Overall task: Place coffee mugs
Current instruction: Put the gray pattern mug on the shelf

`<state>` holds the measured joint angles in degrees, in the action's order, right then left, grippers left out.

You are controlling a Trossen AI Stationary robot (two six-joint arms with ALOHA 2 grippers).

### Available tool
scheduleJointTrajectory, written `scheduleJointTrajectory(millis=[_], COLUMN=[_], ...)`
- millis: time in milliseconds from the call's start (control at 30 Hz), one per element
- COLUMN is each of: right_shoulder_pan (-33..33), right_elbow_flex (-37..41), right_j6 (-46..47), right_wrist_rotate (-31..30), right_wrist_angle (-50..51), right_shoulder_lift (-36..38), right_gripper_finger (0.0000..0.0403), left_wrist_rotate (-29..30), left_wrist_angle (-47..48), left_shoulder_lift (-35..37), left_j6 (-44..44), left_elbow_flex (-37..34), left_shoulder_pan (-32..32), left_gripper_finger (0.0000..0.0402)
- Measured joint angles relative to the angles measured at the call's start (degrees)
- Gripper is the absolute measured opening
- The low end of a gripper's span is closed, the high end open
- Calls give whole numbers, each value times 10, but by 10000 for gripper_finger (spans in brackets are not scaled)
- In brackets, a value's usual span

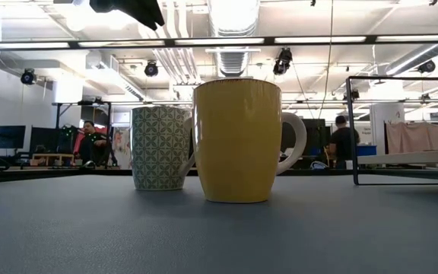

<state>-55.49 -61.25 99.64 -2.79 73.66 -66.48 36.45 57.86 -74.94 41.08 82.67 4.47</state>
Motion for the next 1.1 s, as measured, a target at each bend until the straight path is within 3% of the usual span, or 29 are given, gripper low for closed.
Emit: scheduleJointTrajectory(millis=[333, 1100], right_shoulder_pan=[-26, -26], right_elbow_flex=[0, 25], right_j6=[62, 69], right_wrist_rotate=[28, 31], right_wrist_angle=[36, 36], right_shoulder_lift=[0, 0], right_gripper_finger=[28, 29], left_wrist_rotate=[0, 0], left_wrist_angle=[0, -5], left_shoulder_lift=[-10, -40], left_j6=[0, 4], left_elbow_flex=[0, 0], left_shoulder_pan=[0, 0], left_gripper_finger=[82, 82])
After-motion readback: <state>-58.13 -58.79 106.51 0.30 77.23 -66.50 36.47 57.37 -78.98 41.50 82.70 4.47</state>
